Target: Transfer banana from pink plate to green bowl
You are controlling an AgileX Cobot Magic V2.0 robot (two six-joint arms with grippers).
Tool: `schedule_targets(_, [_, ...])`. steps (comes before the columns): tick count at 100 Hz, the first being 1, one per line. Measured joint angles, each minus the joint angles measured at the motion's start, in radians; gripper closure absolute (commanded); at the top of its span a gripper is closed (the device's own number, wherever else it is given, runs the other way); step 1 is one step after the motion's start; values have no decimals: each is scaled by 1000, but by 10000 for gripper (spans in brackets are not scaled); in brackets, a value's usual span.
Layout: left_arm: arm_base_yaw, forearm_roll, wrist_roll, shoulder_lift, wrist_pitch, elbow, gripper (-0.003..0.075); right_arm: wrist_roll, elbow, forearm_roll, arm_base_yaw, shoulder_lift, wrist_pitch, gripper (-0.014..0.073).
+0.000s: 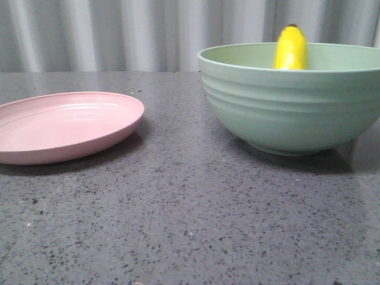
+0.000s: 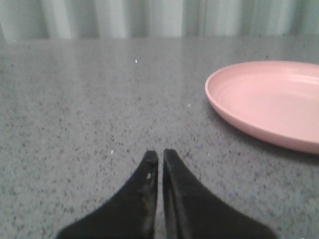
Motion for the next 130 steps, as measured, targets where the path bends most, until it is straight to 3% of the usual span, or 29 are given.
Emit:
schedule_targets(11, [0,2,-1,0,51,0,741,0,0,0,0,0,0,657])
schedule_targets(71, [0,2,-1,0,51,0,741,0,0,-2,0,0,-1,657])
schedule_targets(101, [0,2,-2,0,51,0,741,0,116,-2,-2,-33,-62,657])
schedule_targets(118, [0,2,-2,0,51,0,741,0,275,-2,-69,-87,-221,657])
schedule_targets(130, [0,2,-2,0,51,0,741,9,286,-2,-159,-139,-257,657])
